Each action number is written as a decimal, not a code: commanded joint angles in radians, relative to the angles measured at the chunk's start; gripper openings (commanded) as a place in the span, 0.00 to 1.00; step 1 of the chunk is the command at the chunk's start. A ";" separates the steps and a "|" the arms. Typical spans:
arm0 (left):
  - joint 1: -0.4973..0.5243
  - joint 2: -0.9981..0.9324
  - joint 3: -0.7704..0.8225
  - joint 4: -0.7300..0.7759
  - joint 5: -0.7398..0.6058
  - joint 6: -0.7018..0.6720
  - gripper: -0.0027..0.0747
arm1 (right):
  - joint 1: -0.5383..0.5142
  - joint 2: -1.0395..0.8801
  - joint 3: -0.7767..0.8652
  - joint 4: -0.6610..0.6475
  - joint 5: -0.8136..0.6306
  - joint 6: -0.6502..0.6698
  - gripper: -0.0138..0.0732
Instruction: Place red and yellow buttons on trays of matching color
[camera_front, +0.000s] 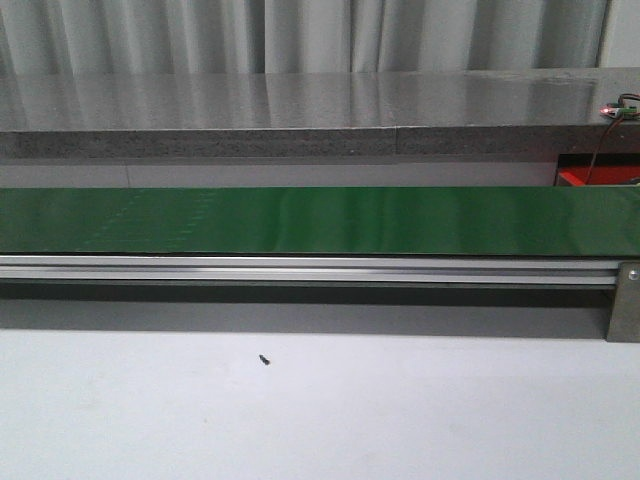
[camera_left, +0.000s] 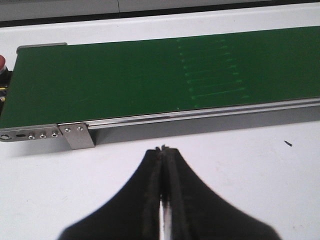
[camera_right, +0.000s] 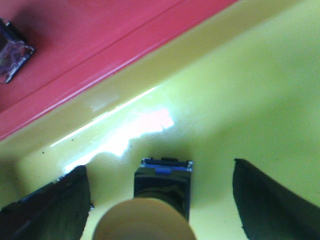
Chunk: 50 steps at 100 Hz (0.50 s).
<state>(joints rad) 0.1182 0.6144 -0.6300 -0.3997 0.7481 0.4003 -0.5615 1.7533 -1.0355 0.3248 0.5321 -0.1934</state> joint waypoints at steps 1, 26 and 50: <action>-0.006 0.000 -0.029 -0.030 -0.060 0.003 0.01 | -0.004 -0.061 -0.021 0.013 -0.016 -0.003 0.84; -0.006 0.000 -0.029 -0.030 -0.060 0.003 0.01 | -0.002 -0.175 -0.020 0.015 -0.012 -0.003 0.84; -0.006 0.000 -0.029 -0.030 -0.060 0.003 0.01 | 0.051 -0.321 -0.018 -0.008 0.003 -0.007 0.83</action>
<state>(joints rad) 0.1182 0.6144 -0.6300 -0.3997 0.7481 0.4003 -0.5334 1.5138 -1.0316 0.3224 0.5577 -0.1917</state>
